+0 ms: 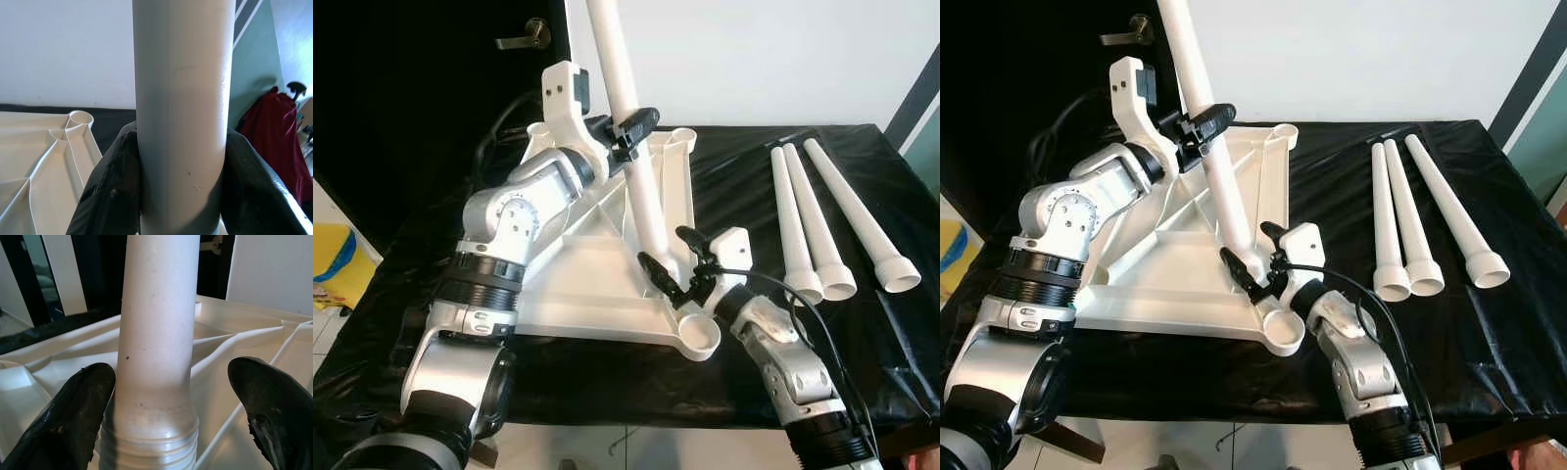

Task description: Building children table

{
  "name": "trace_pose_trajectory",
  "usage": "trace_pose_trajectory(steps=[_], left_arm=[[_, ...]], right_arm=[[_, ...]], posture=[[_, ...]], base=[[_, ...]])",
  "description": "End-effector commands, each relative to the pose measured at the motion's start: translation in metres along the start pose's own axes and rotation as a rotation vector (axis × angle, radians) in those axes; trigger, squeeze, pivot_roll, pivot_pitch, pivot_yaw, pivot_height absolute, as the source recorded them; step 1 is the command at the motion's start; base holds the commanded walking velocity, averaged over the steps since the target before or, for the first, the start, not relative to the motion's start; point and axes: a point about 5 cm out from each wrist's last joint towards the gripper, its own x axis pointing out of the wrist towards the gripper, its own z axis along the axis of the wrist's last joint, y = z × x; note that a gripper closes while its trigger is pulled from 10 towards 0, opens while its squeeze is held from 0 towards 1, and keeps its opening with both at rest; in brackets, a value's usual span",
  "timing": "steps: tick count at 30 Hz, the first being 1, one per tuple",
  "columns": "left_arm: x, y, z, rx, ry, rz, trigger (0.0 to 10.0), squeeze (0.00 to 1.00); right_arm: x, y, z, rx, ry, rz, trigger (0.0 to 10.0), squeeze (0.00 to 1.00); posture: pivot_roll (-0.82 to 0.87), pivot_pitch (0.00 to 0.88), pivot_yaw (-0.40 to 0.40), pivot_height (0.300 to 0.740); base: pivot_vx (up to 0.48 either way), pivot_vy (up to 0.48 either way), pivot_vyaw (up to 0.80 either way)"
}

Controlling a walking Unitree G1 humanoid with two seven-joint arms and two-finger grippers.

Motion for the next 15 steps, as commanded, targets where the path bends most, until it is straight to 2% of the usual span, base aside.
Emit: trace_pose_trajectory(steps=[1,3,4,5,7,15], left_arm=[[0.0,-0.026,0.001,0.078,-0.011,-0.328,10.0,0.0],[0.0,-0.026,0.001,0.078,-0.011,-0.328,10.0,0.0],[0.003,-0.041,-0.006,0.183,0.002,-0.341,10.0,0.0],[0.003,-0.041,-0.006,0.183,0.002,-0.341,10.0,0.0],[0.007,-0.052,-0.013,0.25,0.002,-0.34,10.0,0.0],[0.009,-0.062,-0.02,0.288,0.009,-0.351,10.0,0.0]], right_arm=[[0.006,0.001,0.004,-0.025,0.017,0.01,10.0,0.0],[0.006,0.001,0.004,-0.025,0.017,0.01,10.0,0.0],[0.014,-0.001,0.009,-0.029,0.035,-0.006,10.0,0.0],[0.014,-0.001,0.009,-0.029,0.035,-0.006,10.0,0.0],[0.022,-0.003,0.014,-0.038,0.046,-0.011,10.0,0.0],[0.029,-0.002,0.018,-0.051,0.053,-0.013,10.0,0.0]], posture=[[-0.01,0.0,0.004,0.74],[-0.01,0.0,0.004,0.74],[-0.01,0.0,-0.002,0.74],[-0.01,0.0,-0.002,0.74],[-0.01,0.0,-0.004,0.74],[0.0,0.0,-0.006,0.74]], base=[[0.0,0.0,0.0],[0.0,0.0,0.0],[0.0,0.0,0.0],[0.0,0.0,0.0],[0.0,0.0,0.0],[0.0,0.0,0.0]])
